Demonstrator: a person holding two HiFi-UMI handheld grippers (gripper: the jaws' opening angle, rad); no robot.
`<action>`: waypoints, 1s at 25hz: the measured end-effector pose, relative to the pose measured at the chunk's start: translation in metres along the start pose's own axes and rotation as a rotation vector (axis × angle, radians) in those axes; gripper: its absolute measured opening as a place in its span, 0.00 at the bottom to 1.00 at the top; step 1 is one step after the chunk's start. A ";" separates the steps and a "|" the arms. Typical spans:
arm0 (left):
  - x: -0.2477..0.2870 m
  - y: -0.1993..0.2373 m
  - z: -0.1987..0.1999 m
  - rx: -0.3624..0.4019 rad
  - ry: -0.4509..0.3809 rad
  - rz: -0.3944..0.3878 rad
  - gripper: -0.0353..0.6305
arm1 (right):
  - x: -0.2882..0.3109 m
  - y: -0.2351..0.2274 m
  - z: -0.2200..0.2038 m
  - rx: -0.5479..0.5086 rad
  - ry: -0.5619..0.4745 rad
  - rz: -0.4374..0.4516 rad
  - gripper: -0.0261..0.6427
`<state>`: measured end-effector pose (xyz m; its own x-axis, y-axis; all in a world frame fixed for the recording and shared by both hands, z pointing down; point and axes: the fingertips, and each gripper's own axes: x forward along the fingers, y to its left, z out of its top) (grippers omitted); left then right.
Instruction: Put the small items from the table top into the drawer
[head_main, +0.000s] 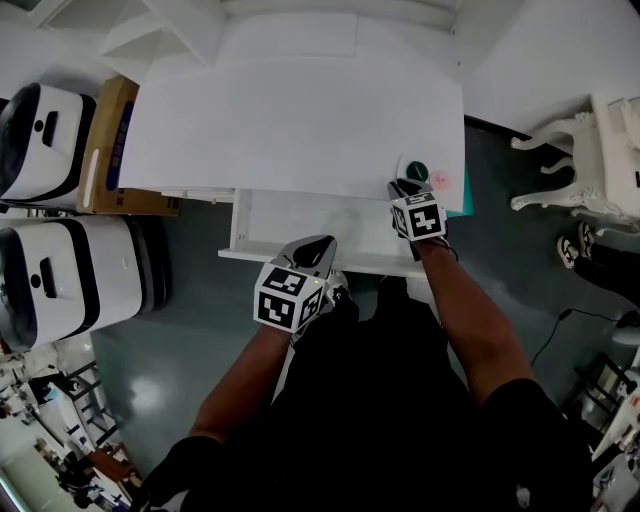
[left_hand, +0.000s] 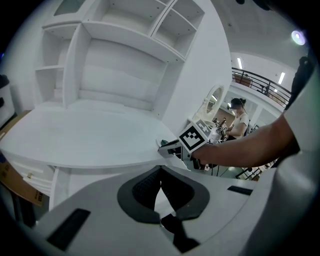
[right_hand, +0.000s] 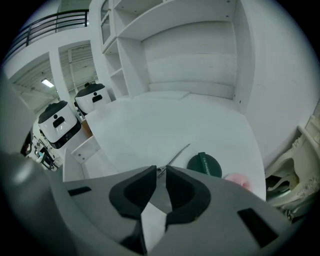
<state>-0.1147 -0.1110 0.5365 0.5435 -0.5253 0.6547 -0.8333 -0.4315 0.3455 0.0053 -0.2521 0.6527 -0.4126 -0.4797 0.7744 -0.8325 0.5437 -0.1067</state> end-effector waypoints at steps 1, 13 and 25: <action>0.001 0.000 -0.001 -0.002 0.002 0.001 0.07 | 0.000 -0.001 -0.001 0.008 0.005 -0.003 0.14; 0.001 0.002 0.010 0.007 -0.016 -0.003 0.07 | -0.007 -0.005 -0.004 0.049 0.011 -0.010 0.09; 0.006 -0.003 0.008 0.032 -0.019 -0.023 0.07 | -0.052 0.031 -0.029 -0.036 0.010 0.109 0.09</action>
<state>-0.1085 -0.1188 0.5337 0.5645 -0.5289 0.6338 -0.8171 -0.4669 0.3382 0.0118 -0.1904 0.6267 -0.4960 -0.4100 0.7654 -0.7691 0.6165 -0.1682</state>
